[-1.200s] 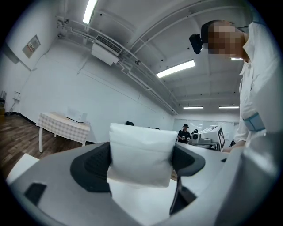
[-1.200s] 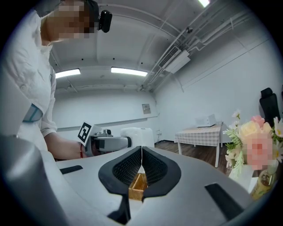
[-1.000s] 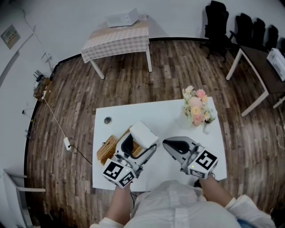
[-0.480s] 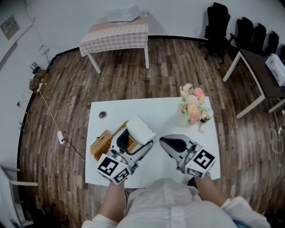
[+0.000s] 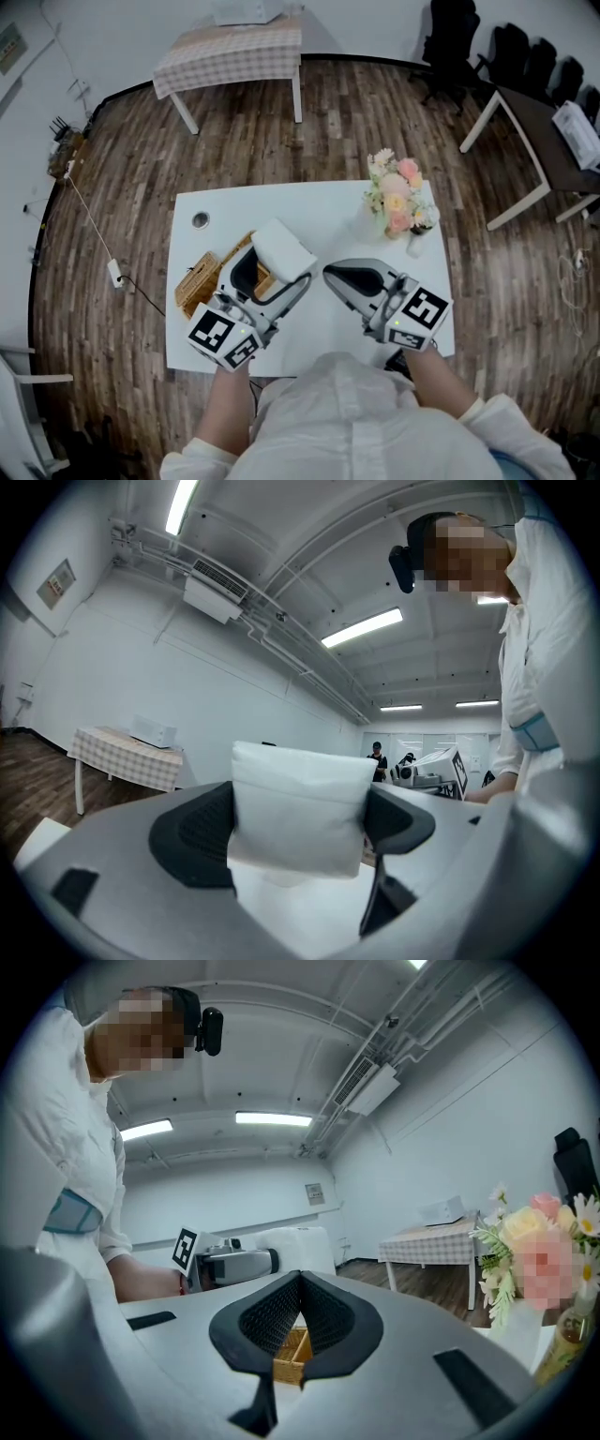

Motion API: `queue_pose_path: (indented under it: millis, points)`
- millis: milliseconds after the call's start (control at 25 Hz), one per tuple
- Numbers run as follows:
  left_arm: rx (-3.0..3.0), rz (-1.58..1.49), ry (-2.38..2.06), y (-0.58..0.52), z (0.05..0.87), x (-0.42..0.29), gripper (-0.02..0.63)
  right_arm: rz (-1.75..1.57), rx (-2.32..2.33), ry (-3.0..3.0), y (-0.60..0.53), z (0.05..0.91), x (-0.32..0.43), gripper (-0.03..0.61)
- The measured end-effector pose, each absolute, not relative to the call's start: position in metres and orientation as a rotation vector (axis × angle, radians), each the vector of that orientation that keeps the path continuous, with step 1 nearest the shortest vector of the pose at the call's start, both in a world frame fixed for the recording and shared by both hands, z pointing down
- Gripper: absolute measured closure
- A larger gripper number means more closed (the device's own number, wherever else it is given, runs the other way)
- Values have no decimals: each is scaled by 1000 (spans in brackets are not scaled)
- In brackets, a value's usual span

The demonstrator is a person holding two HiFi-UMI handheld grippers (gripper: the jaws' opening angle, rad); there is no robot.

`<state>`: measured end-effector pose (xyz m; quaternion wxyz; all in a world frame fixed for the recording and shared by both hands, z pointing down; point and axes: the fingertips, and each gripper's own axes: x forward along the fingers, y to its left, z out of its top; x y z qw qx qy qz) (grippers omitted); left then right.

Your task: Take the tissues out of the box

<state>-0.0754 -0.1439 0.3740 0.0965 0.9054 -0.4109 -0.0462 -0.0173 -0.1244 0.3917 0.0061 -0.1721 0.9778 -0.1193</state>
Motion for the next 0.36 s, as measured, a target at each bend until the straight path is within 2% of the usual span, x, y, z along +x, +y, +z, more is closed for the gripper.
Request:
queue_pose_path:
  millis: [360]
  points:
    - [2697, -134, -1194, -146, 379, -70, 199, -435, -469, 3028, -133, 392, -17, 548]
